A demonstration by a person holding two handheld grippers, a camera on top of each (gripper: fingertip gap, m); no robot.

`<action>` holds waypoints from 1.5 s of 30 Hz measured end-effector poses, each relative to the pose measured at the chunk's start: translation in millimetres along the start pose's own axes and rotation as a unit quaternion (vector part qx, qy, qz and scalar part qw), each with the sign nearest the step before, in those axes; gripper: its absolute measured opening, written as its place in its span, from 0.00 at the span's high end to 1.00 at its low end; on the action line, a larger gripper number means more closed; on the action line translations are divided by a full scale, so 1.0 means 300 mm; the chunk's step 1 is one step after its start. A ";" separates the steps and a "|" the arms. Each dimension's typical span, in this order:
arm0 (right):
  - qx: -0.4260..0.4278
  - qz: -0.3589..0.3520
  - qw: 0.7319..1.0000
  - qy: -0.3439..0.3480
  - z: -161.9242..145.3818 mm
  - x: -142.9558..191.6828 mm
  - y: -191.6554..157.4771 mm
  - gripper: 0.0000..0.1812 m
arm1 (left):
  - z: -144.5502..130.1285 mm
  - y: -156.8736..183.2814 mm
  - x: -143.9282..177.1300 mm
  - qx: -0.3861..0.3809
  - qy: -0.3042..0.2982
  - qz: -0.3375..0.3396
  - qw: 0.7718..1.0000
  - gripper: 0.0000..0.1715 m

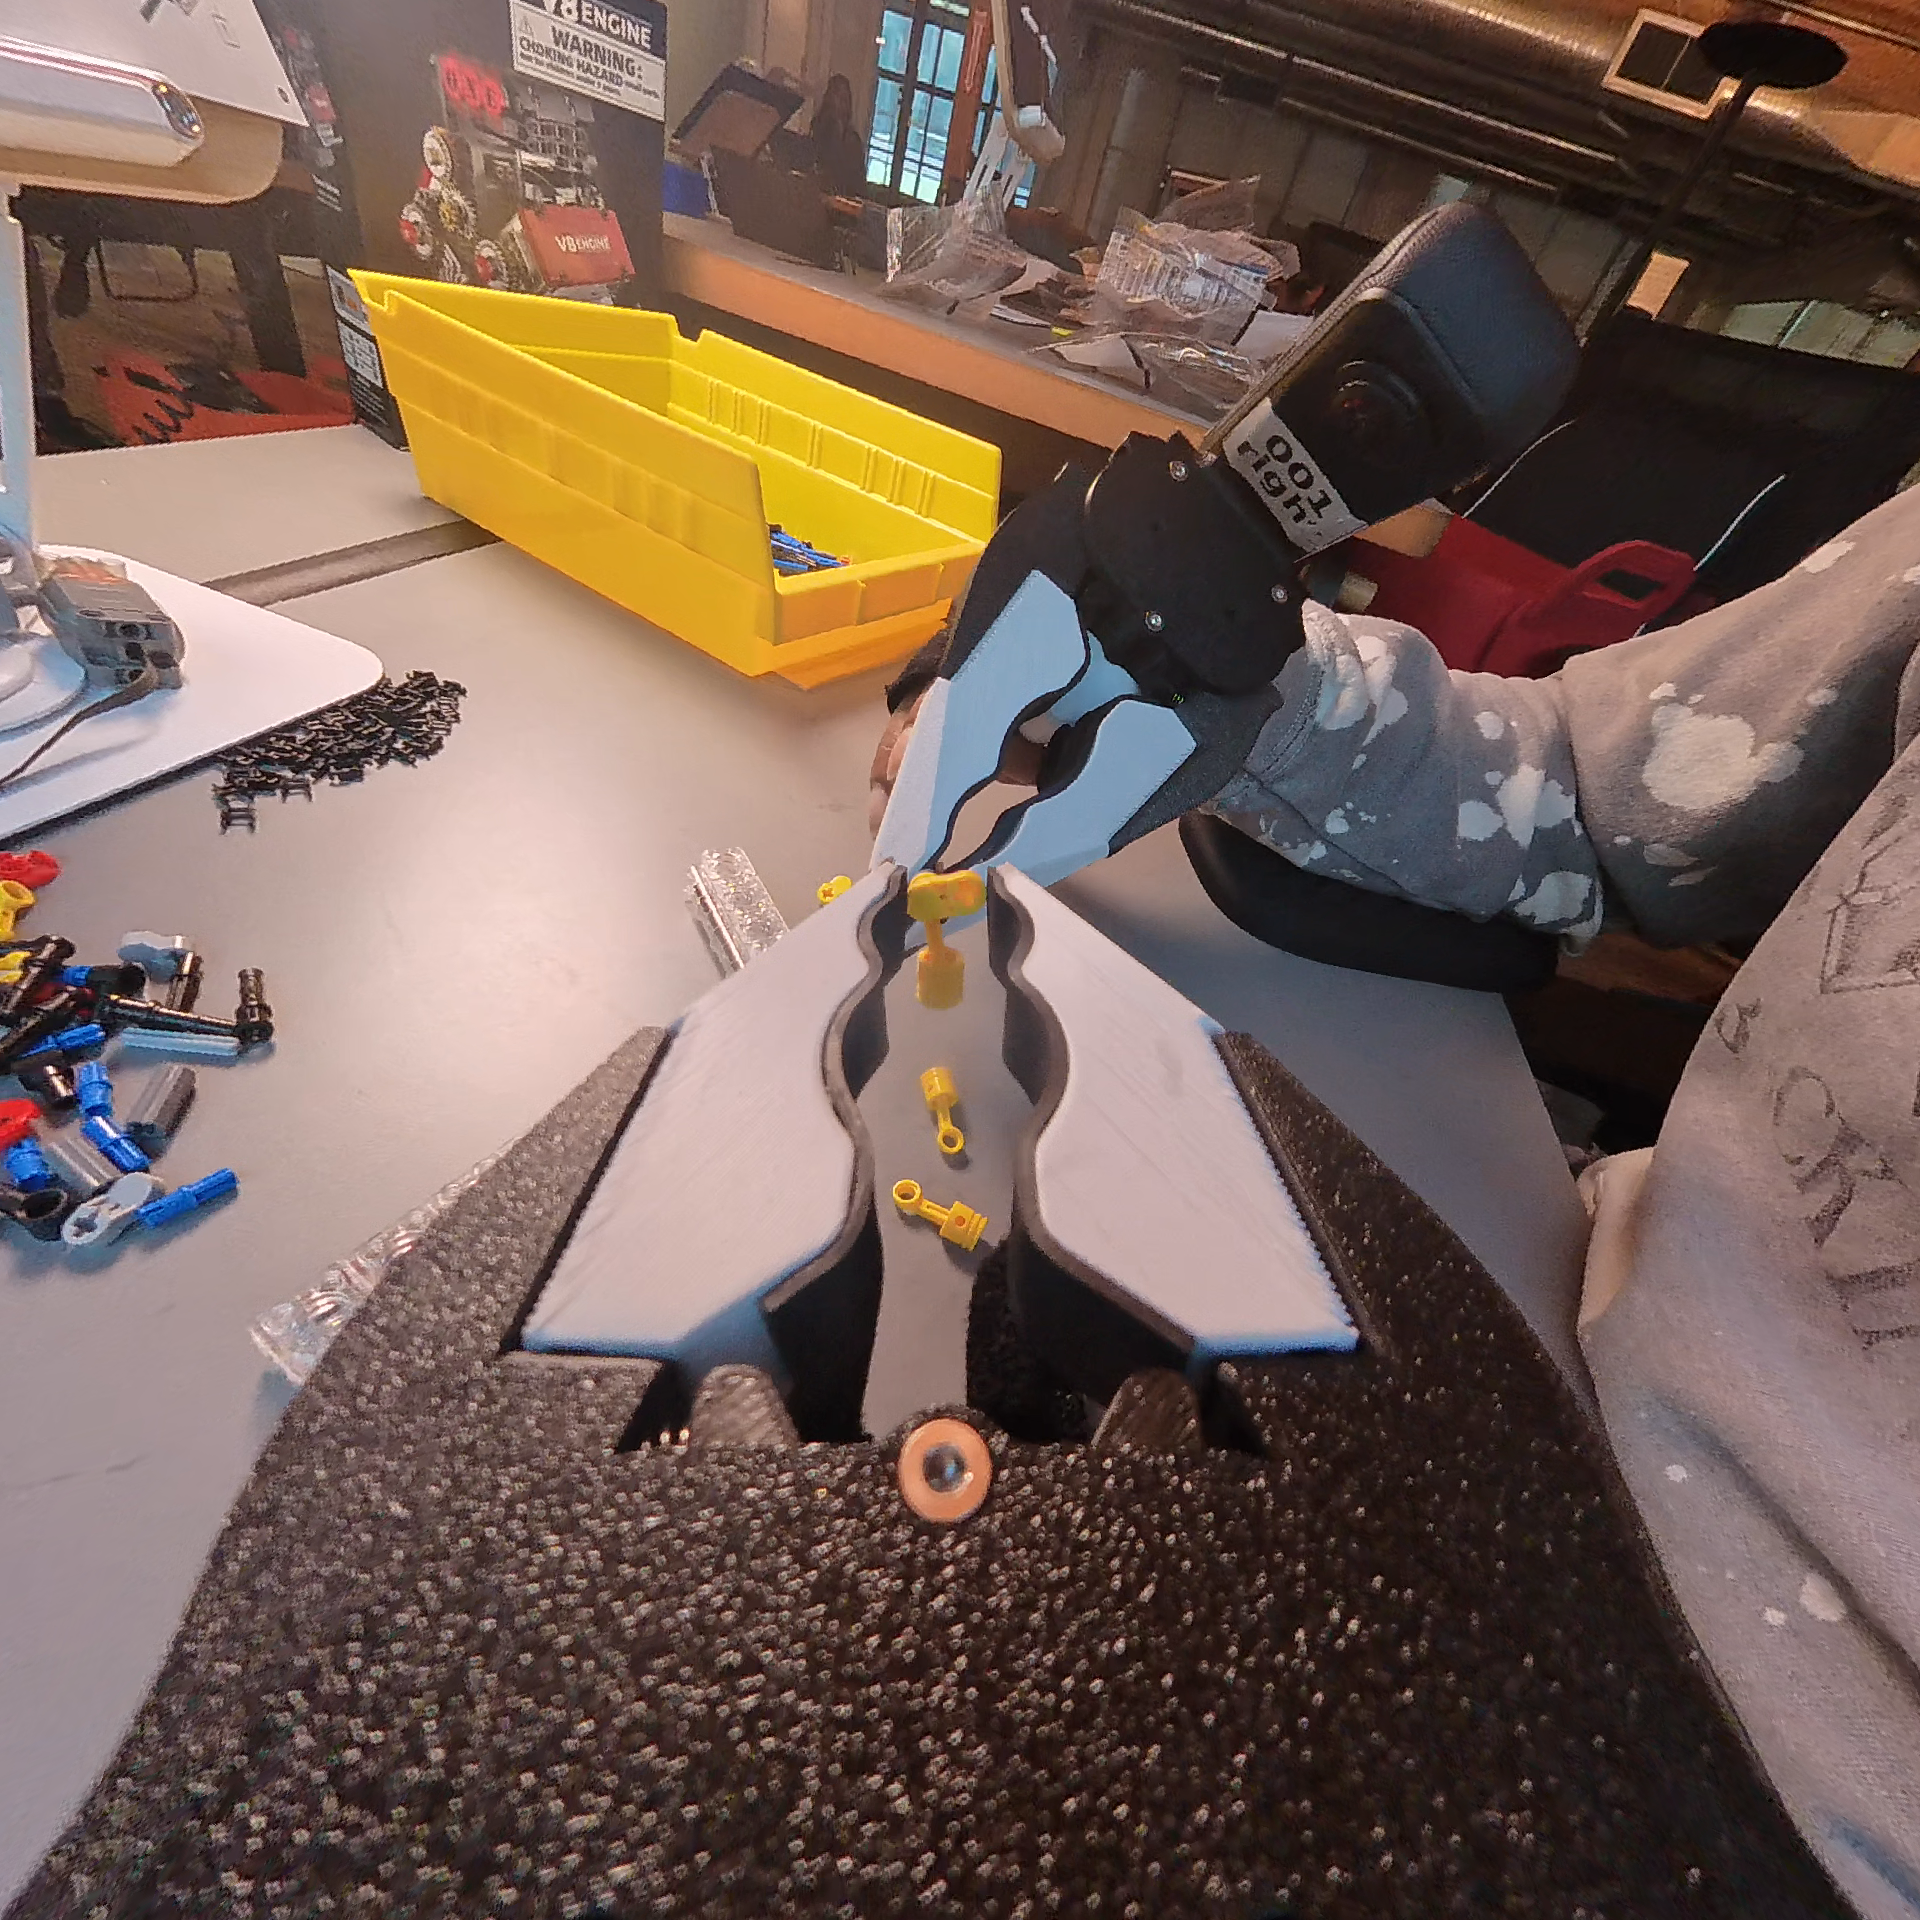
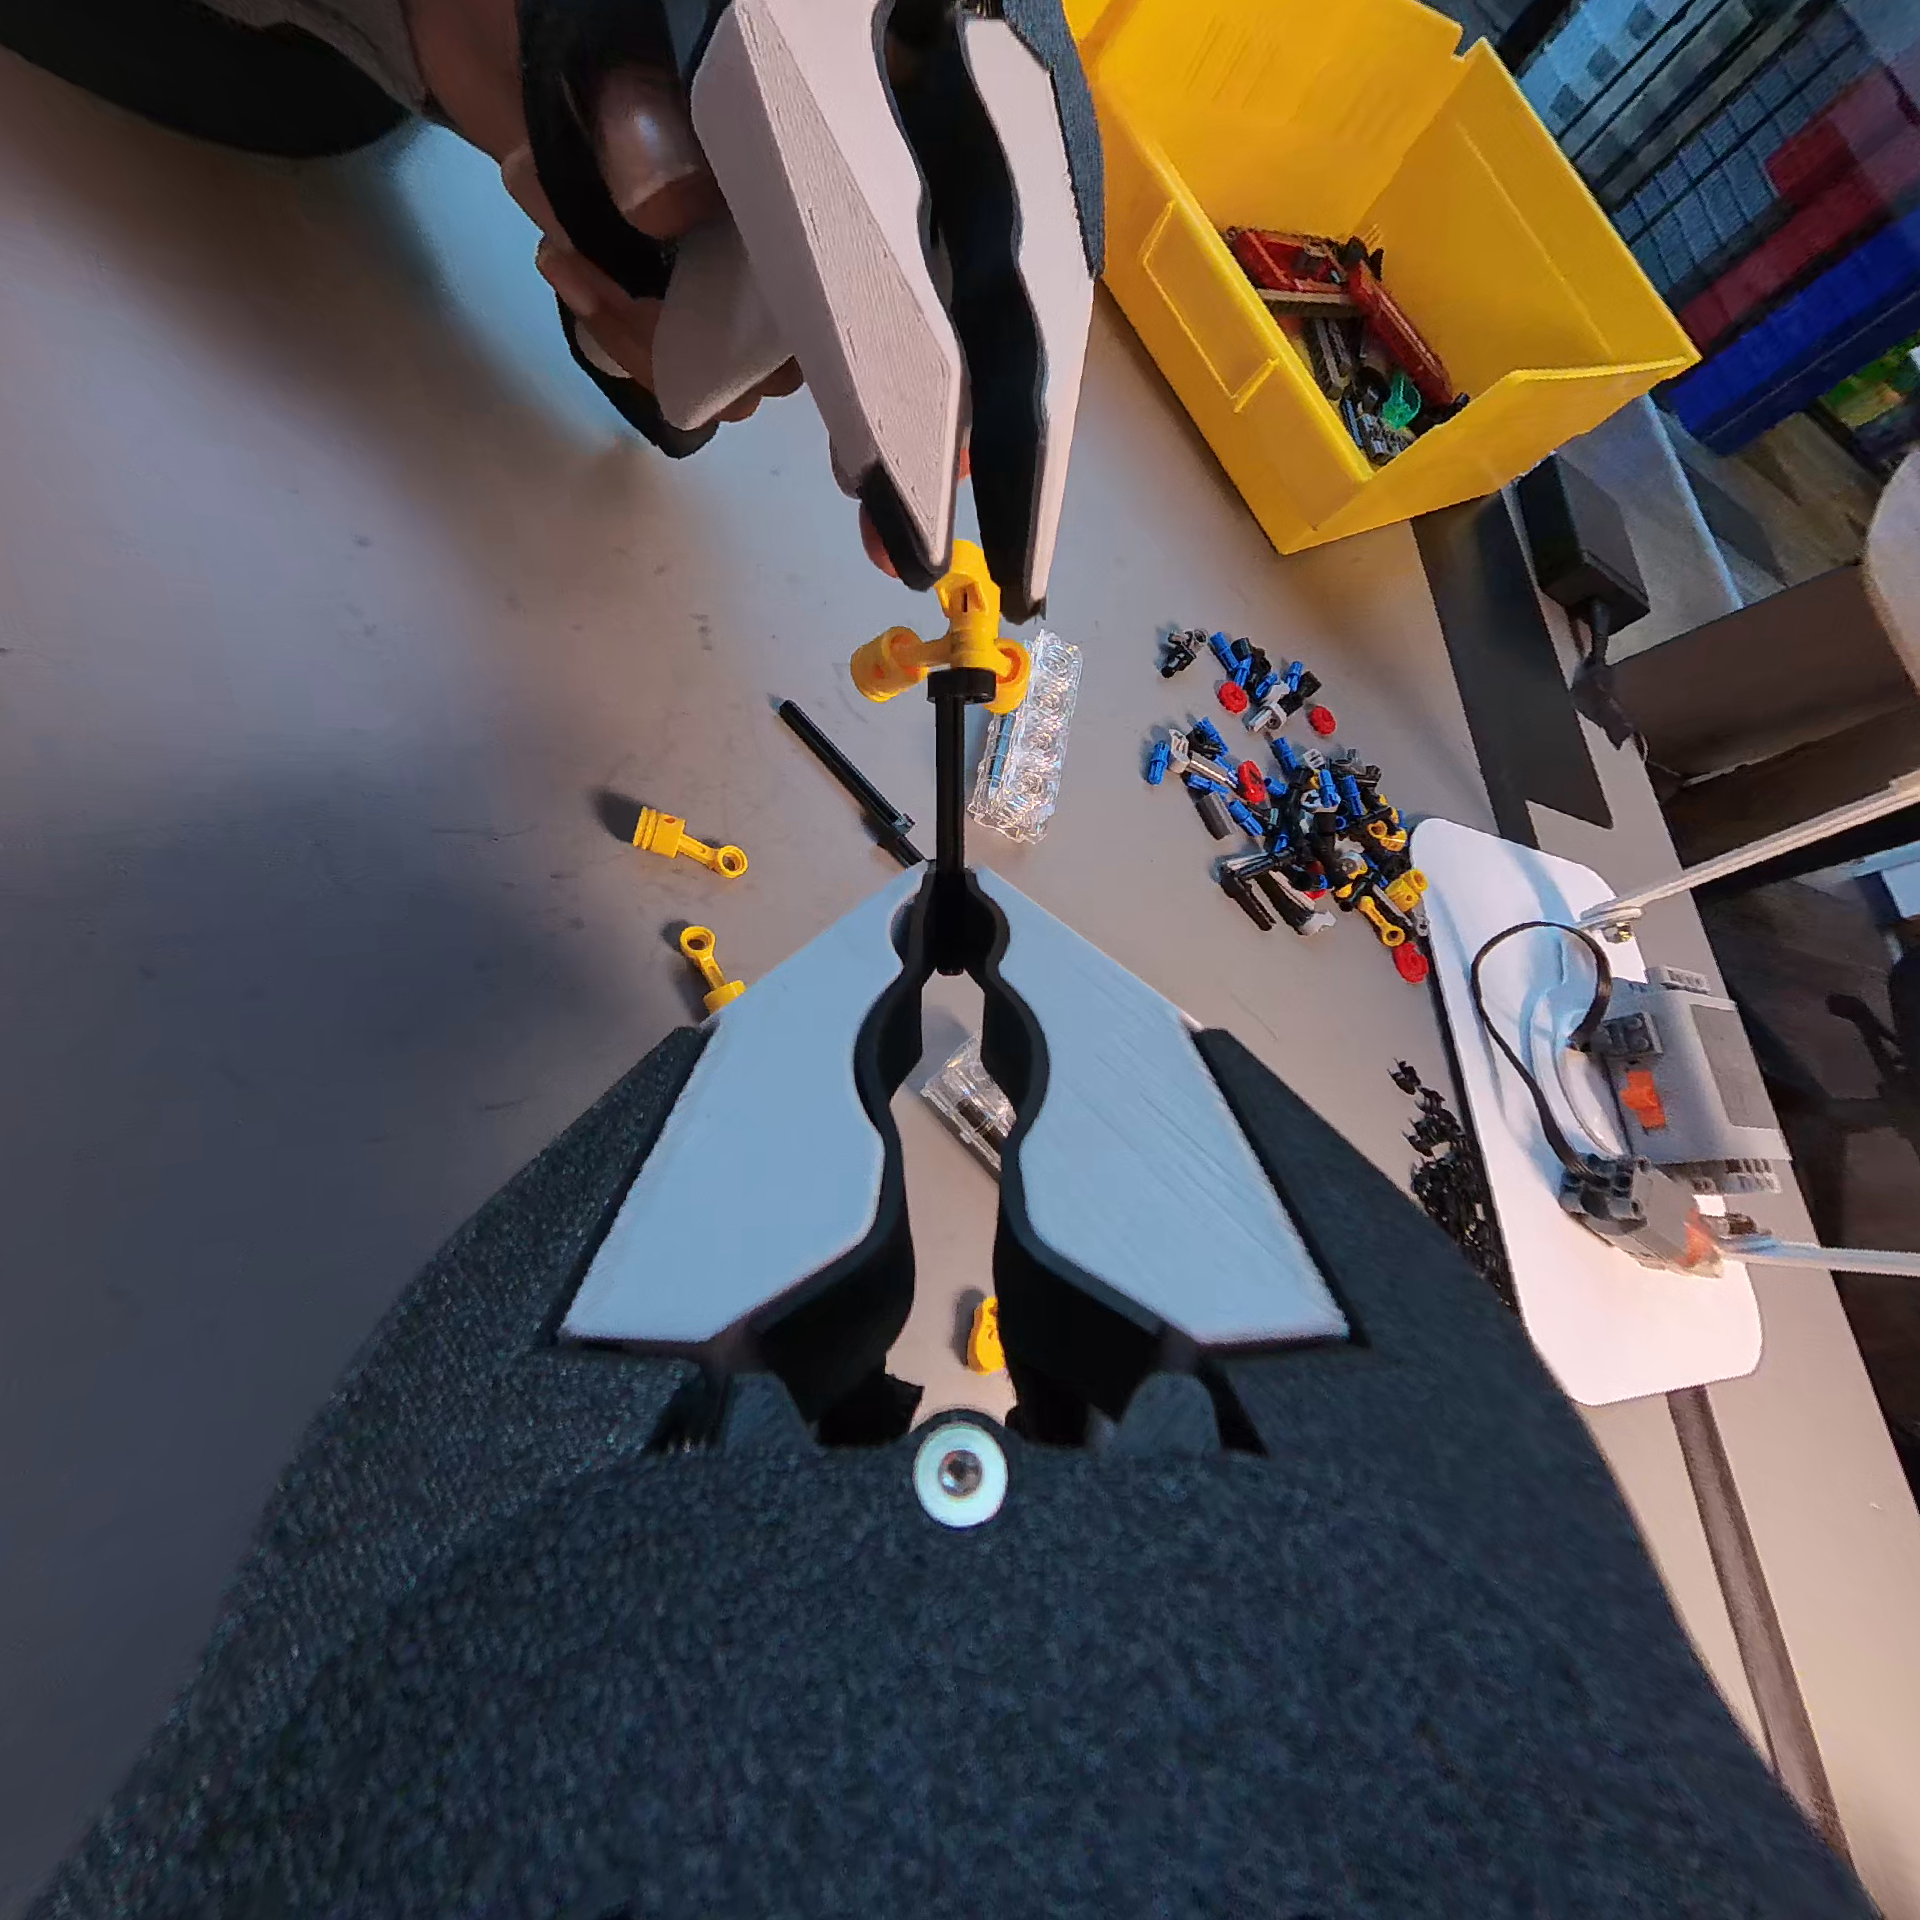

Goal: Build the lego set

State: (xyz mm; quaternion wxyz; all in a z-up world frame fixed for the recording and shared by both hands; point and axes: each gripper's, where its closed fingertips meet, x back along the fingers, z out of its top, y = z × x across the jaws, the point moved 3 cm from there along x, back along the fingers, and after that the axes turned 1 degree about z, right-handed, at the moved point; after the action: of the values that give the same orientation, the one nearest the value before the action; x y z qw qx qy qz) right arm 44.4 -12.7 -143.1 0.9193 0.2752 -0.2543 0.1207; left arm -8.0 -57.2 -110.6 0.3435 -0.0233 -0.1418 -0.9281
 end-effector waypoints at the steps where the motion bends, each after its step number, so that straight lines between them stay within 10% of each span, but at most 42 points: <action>1: -0.001 0.001 1.000 0.001 0.000 0.001 0.000 0.99 | 0.000 0.000 0.000 0.000 -0.001 -0.001 1.000 0.91; 19: -0.065 0.109 0.991 0.030 0.005 0.012 -0.069 0.99 | -0.027 0.069 0.005 -0.171 -0.037 -0.021 0.984 0.95; 45: -0.094 0.117 0.987 0.048 0.015 0.022 -0.058 0.99 | -0.008 0.058 0.012 -0.157 -0.022 -0.003 0.987 0.92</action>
State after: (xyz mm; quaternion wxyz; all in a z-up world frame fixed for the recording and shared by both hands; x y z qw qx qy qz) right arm 54.4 -28.9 -144.0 0.9316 0.1498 -0.2507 0.2164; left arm 0.4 -72.7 -108.1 0.3293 -0.0968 -0.0017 -0.9393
